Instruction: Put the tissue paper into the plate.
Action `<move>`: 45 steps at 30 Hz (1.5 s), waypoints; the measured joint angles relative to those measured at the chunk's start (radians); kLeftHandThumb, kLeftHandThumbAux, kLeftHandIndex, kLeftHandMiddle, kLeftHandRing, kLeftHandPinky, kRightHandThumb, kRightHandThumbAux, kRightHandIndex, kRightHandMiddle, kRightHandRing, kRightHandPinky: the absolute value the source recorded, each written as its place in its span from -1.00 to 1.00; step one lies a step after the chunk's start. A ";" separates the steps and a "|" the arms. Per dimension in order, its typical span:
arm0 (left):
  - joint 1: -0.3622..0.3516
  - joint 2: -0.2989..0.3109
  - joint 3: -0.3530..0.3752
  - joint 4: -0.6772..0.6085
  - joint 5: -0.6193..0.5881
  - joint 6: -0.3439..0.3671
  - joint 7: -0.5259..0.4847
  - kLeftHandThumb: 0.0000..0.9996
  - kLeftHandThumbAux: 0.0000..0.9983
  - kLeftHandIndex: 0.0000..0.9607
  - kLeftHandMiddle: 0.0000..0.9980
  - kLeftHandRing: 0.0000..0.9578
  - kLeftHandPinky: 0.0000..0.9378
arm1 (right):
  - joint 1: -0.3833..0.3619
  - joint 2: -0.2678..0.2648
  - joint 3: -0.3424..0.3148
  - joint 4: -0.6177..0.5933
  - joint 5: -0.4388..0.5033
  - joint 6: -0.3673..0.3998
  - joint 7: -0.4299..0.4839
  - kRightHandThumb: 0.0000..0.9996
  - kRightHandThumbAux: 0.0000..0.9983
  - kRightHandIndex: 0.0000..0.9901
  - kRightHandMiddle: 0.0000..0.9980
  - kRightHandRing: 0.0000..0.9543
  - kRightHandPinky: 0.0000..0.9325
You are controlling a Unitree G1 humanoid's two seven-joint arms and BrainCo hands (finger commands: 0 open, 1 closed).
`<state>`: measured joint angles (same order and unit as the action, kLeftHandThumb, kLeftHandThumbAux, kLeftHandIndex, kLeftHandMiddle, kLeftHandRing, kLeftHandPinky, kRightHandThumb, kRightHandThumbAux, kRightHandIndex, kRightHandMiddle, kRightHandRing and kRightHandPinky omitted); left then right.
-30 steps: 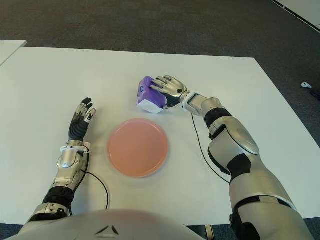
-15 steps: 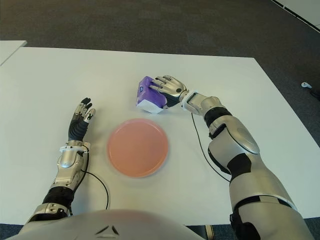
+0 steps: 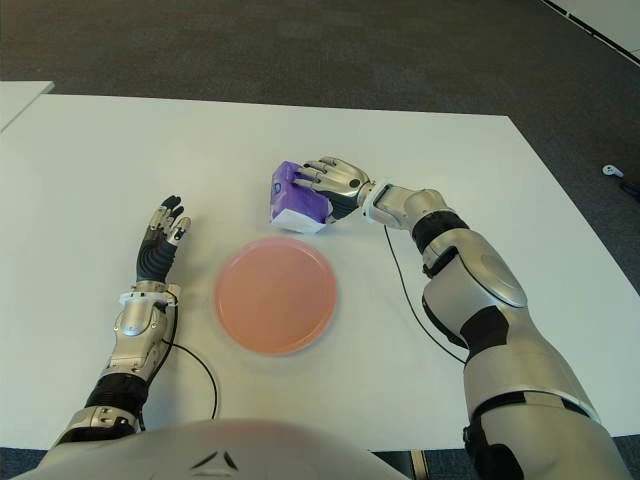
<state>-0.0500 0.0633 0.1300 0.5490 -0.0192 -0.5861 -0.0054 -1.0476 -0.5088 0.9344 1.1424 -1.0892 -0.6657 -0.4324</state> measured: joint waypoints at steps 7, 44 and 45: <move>0.004 -0.003 0.000 -0.007 0.001 0.000 0.000 -1.00 -0.07 -1.00 -1.00 -1.00 -1.00 | 0.012 -0.048 -0.006 -0.040 0.019 -0.055 0.043 0.14 0.37 -0.98 -0.89 -0.95 -1.00; -0.002 0.001 0.003 0.003 0.000 0.001 0.002 -1.00 -0.09 -1.00 -1.00 -1.00 -1.00 | 0.216 -0.382 -0.144 -0.444 0.083 -0.161 0.309 0.16 0.27 -0.91 -0.86 -0.96 -1.00; -0.003 0.001 0.003 0.003 0.000 0.001 0.002 -1.00 -0.09 -1.00 -1.00 -1.00 -1.00 | 0.216 -0.383 -0.144 -0.444 0.079 -0.161 0.309 0.17 0.27 -0.91 -0.86 -0.96 -1.00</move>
<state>-0.0530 0.0645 0.1325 0.5515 -0.0191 -0.5850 -0.0037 -0.8318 -0.8922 0.7899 0.6981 -1.0103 -0.8268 -0.1232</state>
